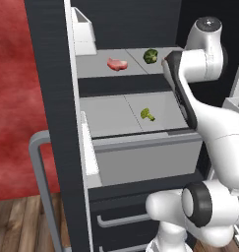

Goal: Place one broccoli and one steak in each tupperware on the nearby counter, to pack two identical lunches.

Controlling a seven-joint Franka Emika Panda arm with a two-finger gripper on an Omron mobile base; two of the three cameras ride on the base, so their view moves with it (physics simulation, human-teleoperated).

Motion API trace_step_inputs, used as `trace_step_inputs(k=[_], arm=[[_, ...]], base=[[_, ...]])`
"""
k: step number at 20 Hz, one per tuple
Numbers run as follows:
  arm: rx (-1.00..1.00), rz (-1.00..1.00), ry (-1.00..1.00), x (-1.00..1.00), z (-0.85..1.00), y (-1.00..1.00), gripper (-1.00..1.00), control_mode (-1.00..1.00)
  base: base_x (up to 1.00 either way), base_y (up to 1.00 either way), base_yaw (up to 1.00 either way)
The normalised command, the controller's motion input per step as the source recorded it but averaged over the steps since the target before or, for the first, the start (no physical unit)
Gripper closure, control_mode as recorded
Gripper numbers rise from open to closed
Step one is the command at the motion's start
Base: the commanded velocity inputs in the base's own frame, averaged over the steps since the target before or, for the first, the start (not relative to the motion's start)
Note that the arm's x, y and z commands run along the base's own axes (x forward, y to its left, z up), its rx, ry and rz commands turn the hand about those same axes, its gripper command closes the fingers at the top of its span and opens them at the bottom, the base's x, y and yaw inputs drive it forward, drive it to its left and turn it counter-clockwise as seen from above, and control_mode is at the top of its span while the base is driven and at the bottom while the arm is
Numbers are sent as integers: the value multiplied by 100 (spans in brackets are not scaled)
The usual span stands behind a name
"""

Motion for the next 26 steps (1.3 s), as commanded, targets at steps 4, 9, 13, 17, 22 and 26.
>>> trace_step_inputs(k=[4,9,13,17,22,26], arm=[[0,0,-9,34,0,-6,-100,-100],[0,0,-1,40,0,-26,-100,-100],[0,1,0,42,0,-32,-100,-100],[0,7,2,38,0,-5,-100,-100],[0,12,5,42,-1,0,-100,-100],[0,13,4,48,-6,-1,-100,-100]], base=[[0,0,0],[0,0,0],[0,0,0],[0,0,0],[0,0,0],[0,0,0]])
